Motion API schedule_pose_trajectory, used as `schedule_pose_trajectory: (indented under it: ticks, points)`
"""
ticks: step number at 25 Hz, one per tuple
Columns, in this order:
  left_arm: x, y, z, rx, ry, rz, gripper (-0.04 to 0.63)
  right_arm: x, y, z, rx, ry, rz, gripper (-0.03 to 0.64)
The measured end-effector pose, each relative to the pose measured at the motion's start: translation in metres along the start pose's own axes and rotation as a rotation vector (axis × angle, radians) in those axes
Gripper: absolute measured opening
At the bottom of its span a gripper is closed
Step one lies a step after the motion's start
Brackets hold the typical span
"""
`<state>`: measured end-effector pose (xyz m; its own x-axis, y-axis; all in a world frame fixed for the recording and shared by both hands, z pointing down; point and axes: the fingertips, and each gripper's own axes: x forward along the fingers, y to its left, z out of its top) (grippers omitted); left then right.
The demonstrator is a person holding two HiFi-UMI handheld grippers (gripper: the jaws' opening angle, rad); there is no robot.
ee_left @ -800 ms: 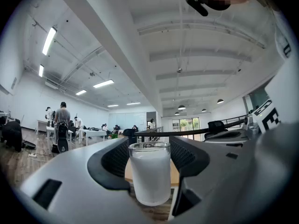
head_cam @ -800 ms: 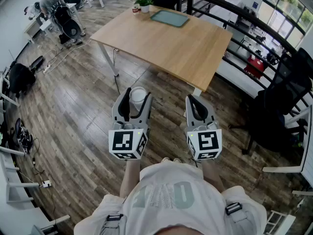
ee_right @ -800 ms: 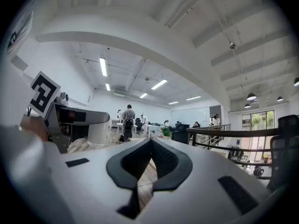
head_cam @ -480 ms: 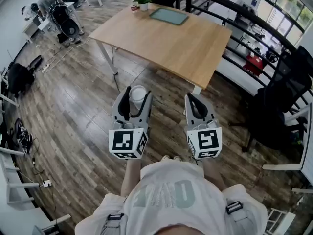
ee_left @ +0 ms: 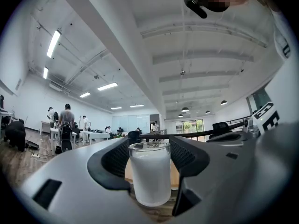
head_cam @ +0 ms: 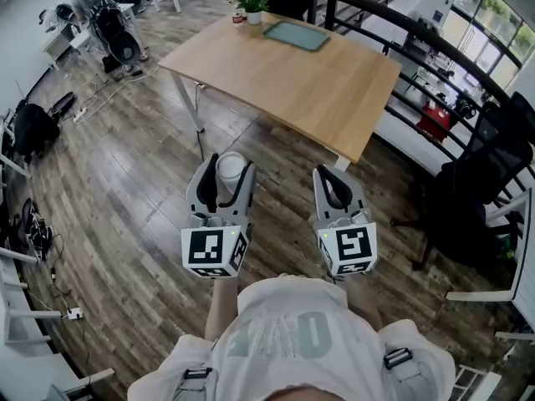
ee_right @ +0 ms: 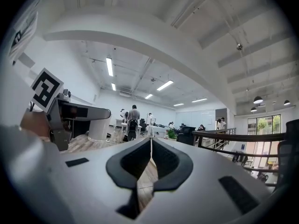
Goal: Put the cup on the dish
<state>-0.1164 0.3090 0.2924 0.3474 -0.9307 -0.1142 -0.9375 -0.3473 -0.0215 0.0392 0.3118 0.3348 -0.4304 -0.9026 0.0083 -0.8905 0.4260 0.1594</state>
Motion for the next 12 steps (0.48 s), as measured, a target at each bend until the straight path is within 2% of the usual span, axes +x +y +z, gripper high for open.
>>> schedule_pose_trajectory:
  ticks: [6,12]
  points:
    - [-0.007,0.023,-0.004,-0.004,-0.019,0.019,0.273,0.013,0.016,0.002,-0.022,-0.03,0.016,0.021]
    - [0.01,0.028,-0.005,-0.001,-0.03,0.008,0.273,0.038,0.006,0.011,-0.058,-0.051,0.035,0.021]
